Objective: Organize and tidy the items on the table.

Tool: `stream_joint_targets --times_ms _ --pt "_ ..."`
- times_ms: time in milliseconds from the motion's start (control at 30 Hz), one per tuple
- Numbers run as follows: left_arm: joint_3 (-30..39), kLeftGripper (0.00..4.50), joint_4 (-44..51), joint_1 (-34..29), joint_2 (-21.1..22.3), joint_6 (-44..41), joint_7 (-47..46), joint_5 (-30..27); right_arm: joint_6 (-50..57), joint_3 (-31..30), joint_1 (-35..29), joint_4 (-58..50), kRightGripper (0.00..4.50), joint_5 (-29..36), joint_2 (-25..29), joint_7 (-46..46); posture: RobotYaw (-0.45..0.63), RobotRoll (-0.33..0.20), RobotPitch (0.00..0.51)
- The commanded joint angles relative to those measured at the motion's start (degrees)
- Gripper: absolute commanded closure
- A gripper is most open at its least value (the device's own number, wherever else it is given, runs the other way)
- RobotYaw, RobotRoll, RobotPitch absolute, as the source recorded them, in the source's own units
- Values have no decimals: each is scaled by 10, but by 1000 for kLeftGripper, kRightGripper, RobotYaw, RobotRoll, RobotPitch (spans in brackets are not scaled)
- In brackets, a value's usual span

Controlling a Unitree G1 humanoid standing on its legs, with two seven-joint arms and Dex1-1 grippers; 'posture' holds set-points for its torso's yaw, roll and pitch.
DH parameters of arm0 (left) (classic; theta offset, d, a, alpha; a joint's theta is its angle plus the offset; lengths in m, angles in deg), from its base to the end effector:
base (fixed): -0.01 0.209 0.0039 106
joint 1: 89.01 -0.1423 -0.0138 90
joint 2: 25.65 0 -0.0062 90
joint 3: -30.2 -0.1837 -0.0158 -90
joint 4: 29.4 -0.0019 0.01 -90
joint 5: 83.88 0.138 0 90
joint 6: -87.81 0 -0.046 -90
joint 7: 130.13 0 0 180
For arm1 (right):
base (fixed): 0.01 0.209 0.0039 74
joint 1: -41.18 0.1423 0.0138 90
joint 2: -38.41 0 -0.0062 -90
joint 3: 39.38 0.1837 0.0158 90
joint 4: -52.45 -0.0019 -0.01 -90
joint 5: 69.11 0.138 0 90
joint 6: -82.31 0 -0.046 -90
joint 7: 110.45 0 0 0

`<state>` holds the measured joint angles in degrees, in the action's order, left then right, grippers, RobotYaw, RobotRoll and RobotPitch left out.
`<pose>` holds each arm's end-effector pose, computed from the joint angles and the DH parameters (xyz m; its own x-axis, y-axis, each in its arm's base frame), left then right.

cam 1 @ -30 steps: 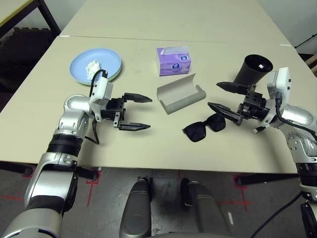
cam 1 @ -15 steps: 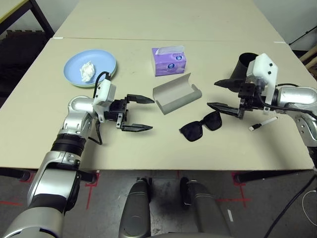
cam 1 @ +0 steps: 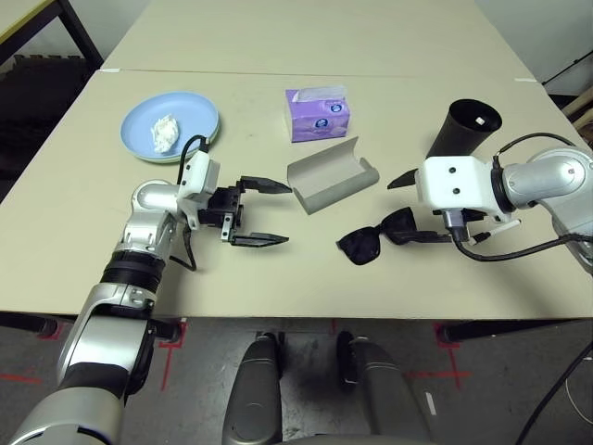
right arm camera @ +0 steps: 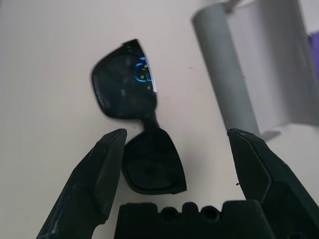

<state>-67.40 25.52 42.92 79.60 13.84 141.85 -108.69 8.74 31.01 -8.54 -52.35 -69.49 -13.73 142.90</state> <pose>0.3228 0.2311 0.1633 -0.0012 -0.9890 -0.1477 0.9235 -0.0578 0.3793 0.2600 -0.1901 0.2500 0.3653 0.6094 -0.7037 -0.7943 -0.1901 -0.5769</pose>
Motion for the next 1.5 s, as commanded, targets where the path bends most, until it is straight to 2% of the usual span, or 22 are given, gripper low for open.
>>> stream_joint_targets --times_ms 33,267,467,833,1500 --pt "7 12 -2 -9 -9 4 5 15 -11 -21 9 -21 0 -23 9 30 115 0 195" --pt "11 12 -1 -9 -22 2 1 22 -40 -57 27 -16 0 -98 12 59 124 0 191" --pt "13 12 2 -14 -24 -2 3 27 -43 -89 49 4 0 -162 -25 57 133 0 194" --pt "11 12 6 -20 -14 -17 -7 47 -40 -103 81 41 0 -203 -85 64 140 0 199" --pt "10 12 7 -26 -9 -40 -24 72 -39 -111 79 61 0 -246 -116 89 146 0 202"
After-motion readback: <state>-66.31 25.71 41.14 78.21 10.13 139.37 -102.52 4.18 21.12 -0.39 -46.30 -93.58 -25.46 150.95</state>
